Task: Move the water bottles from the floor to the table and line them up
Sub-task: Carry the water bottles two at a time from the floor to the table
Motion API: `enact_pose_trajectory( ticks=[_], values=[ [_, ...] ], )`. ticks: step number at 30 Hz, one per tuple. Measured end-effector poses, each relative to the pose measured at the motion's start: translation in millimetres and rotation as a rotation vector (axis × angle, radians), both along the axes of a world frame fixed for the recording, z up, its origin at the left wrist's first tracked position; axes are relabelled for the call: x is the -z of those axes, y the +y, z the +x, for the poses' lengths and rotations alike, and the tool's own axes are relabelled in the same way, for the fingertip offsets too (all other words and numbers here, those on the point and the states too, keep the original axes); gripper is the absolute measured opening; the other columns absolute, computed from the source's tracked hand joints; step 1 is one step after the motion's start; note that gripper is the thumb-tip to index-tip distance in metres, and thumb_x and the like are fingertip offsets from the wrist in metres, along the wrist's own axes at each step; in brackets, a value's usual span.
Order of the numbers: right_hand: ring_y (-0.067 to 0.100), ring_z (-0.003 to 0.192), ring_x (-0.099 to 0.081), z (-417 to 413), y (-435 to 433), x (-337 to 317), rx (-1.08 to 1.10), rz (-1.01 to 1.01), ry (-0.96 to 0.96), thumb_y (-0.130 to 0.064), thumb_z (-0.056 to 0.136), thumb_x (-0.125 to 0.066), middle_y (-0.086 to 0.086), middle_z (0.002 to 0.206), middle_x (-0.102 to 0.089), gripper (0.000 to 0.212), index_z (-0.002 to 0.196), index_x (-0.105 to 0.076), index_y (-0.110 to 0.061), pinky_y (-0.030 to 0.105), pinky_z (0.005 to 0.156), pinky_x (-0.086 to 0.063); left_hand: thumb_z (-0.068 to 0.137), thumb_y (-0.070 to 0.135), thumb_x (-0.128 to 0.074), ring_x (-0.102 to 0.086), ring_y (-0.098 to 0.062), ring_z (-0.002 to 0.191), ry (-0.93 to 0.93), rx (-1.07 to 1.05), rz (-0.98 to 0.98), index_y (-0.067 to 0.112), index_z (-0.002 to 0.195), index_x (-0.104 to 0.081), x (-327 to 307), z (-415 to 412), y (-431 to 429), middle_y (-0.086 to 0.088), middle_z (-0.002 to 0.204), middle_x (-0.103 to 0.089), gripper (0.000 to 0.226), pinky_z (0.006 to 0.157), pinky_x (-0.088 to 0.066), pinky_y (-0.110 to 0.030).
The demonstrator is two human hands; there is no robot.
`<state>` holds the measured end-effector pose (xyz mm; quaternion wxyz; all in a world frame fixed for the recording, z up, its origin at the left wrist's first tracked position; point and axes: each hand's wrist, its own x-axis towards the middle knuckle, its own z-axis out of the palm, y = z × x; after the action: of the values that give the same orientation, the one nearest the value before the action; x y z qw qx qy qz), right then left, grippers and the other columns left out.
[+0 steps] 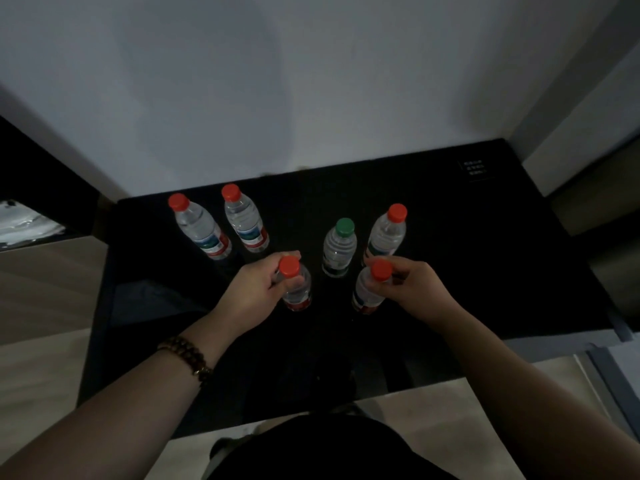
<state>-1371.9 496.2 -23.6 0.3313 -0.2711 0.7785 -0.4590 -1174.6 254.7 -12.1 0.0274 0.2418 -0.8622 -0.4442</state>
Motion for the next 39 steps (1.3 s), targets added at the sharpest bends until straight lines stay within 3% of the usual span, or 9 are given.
enact_pose_trajectory(
  ticks=[4,16,20,23,27,29,32,36,39],
  values=[
    [-0.01,0.109,-0.065,-1,3,4,0.016,-0.001,-0.018,-0.045,0.081,-0.084,-0.028,0.118,-0.069,0.038,0.113,-0.069,-0.057,0.018,0.086,-0.053,0.081,0.075,-0.056,-0.057,0.017,0.116,0.011,0.007,0.032,0.042,0.142,-0.052,5,4,5,0.049,0.122,-0.055,0.069,0.088,-0.046,-0.002],
    [-0.001,0.114,-0.064,3,9,2,-0.005,0.053,0.044,-0.041,0.084,-0.082,-0.022,0.119,-0.069,0.042,0.121,-0.066,-0.051,0.03,0.095,-0.056,0.091,0.052,-0.066,-0.059,0.018,0.107,-0.026,-0.069,-0.027,0.048,0.133,-0.056,11,7,10,0.045,0.114,-0.059,0.043,0.084,-0.047,-0.011],
    [0.001,0.116,-0.063,1,7,-8,-0.03,0.097,0.101,-0.04,0.081,-0.085,-0.019,0.124,-0.065,0.056,0.131,-0.061,-0.046,0.032,0.096,-0.056,0.089,0.054,-0.068,-0.057,0.02,0.105,-0.076,-0.063,-0.031,0.052,0.128,-0.054,6,3,9,0.035,0.108,-0.064,0.042,0.082,-0.047,-0.013],
    [-0.005,0.11,-0.06,3,2,-25,-0.05,0.151,0.162,-0.045,0.079,-0.084,-0.026,0.121,-0.059,0.064,0.136,-0.055,-0.049,0.026,0.09,-0.054,0.085,0.058,-0.072,-0.055,0.024,0.106,-0.101,-0.054,-0.028,0.048,0.134,-0.051,-6,5,8,0.033,0.116,-0.061,0.054,0.085,-0.044,-0.01],
    [-0.025,0.1,-0.055,14,-8,-63,-0.059,0.149,0.319,-0.044,0.082,-0.082,-0.035,0.116,-0.056,0.059,0.136,-0.056,-0.048,0.006,0.077,-0.042,0.084,0.068,-0.064,-0.057,0.003,0.123,-0.073,-0.075,-0.16,0.038,0.141,-0.048,-38,10,5,0.015,0.138,-0.061,0.066,0.1,-0.047,-0.023],
    [-0.024,0.109,-0.05,22,-18,-86,-0.049,0.103,0.475,-0.035,0.086,-0.082,-0.028,0.125,-0.057,0.055,0.137,-0.06,-0.037,0.0,0.086,-0.039,0.087,0.066,-0.059,-0.061,-0.007,0.122,-0.042,-0.13,-0.266,0.035,0.14,-0.05,-60,16,0,0.008,0.135,-0.065,0.062,0.099,-0.051,-0.03],
    [-0.003,0.122,-0.055,39,-41,-113,-0.026,0.041,0.616,-0.026,0.091,-0.078,-0.011,0.132,-0.064,0.053,0.141,-0.06,-0.024,0.018,0.105,-0.043,0.09,0.056,-0.063,-0.068,-0.013,0.11,-0.025,-0.219,-0.365,0.03,0.136,-0.055,-87,35,-11,0.003,0.123,-0.071,0.053,0.092,-0.055,-0.032],
    [0.0,0.119,-0.056,70,-84,-133,-0.143,0.022,0.656,-0.032,0.092,-0.074,-0.013,0.132,-0.064,0.056,0.144,-0.055,-0.029,0.017,0.097,-0.038,0.092,0.054,-0.063,-0.068,-0.019,0.108,-0.151,-0.291,-0.438,0.036,0.13,-0.051,-101,84,-21,0.002,0.123,-0.069,0.044,0.088,-0.059,-0.043],
    [0.007,0.117,-0.061,104,-122,-136,-0.334,0.001,0.658,-0.034,0.091,-0.074,-0.009,0.13,-0.067,0.053,0.141,-0.058,-0.028,0.024,0.098,-0.047,0.092,0.053,-0.065,-0.068,-0.018,0.109,-0.246,-0.371,-0.378,0.032,0.131,-0.056,-99,133,-22,0.004,0.121,-0.071,0.046,0.091,-0.057,-0.041]
  ],
)
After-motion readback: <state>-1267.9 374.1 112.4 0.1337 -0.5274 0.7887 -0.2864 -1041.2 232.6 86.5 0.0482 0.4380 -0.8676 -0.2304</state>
